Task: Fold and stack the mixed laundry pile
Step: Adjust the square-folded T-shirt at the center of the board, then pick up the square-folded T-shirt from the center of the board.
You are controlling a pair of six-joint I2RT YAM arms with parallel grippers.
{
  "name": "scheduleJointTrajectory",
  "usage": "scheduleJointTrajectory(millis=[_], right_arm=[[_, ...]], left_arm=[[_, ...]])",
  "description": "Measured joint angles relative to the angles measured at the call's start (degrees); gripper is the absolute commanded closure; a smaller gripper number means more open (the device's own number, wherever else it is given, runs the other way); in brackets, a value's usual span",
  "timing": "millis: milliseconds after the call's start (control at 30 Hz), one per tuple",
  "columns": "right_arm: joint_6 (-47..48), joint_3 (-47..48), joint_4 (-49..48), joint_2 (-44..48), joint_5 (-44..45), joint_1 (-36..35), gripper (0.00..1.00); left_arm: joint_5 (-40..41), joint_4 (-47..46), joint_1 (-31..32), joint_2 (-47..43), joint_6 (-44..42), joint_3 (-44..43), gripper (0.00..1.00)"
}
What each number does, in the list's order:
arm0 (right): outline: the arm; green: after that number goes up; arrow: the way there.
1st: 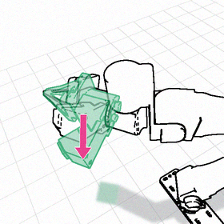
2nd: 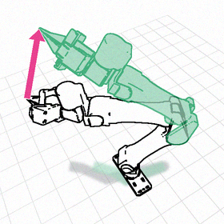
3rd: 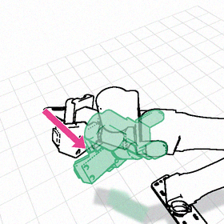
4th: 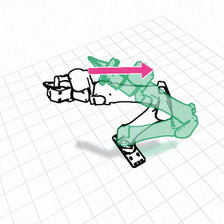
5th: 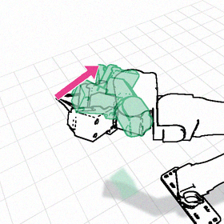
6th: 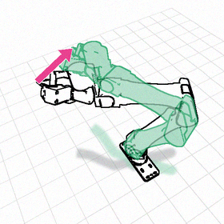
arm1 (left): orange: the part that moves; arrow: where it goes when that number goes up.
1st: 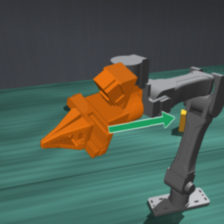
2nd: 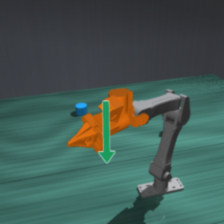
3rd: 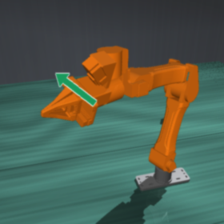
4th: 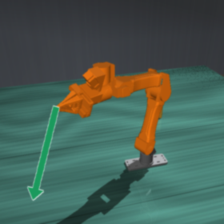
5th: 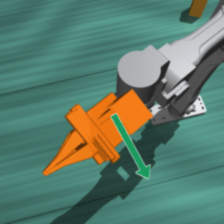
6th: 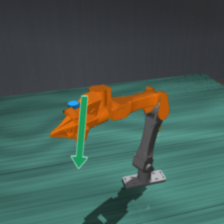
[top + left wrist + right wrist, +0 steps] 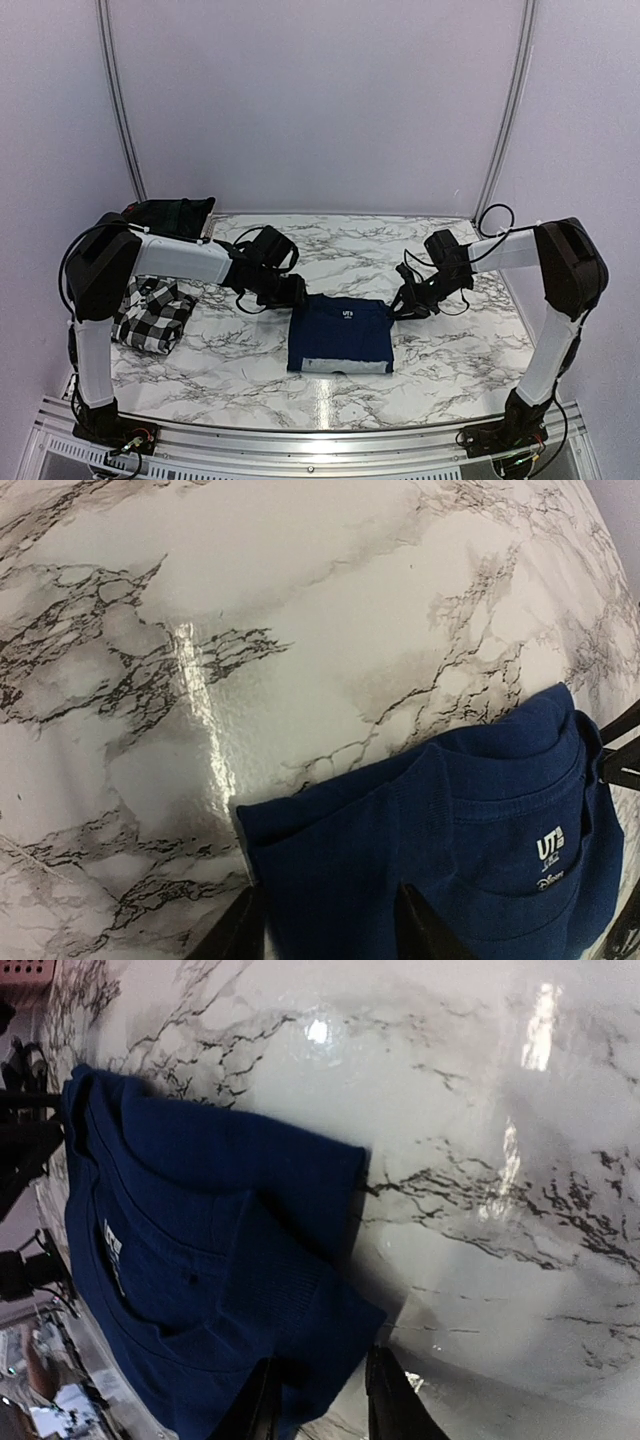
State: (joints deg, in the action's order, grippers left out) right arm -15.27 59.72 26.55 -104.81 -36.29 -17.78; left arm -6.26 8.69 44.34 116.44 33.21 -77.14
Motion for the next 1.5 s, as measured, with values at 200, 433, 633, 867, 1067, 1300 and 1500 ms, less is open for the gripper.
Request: scheduleJointTrajectory(millis=[200,433,633,867,1067,1300,1500], right_arm=[[1.18,2.64,0.44,-1.25,-1.77,0.02,0.98],[3.98,9.05,1.05,-1.38,-1.97,0.02,1.0],[5.66,10.58,0.55,-2.97,-1.95,0.02,1.0],[6.1,11.89,-0.35,-10.78,-0.92,0.02,0.69],[8.11,22.29,3.52,-10.56,6.01,-0.09,0.45],[12.41,23.23,6.27,5.9,12.52,-4.0,0.45],[14.16,20.2,4.85,15.85,16.5,-22.32,0.52]], left_arm=[[-0.39,0.28,-0.48,0.0,-0.66,-0.13,1.0],[-0.63,-0.33,-1.86,-0.26,-0.44,0.44,1.0],[-0.39,-1.33,-3.26,-1.2,-0.02,2.36,1.0],[-0.11,-2.47,-3.87,-0.5,1.88,2.67,0.49],[3.89,-2.47,-5.16,-4.37,2.82,6.99,0.01],[8.15,-2.75,-5.64,-21.4,4.7,11.82,0.01],[9.79,-3.56,-6.69,-32.48,9.6,16.13,0.01]])
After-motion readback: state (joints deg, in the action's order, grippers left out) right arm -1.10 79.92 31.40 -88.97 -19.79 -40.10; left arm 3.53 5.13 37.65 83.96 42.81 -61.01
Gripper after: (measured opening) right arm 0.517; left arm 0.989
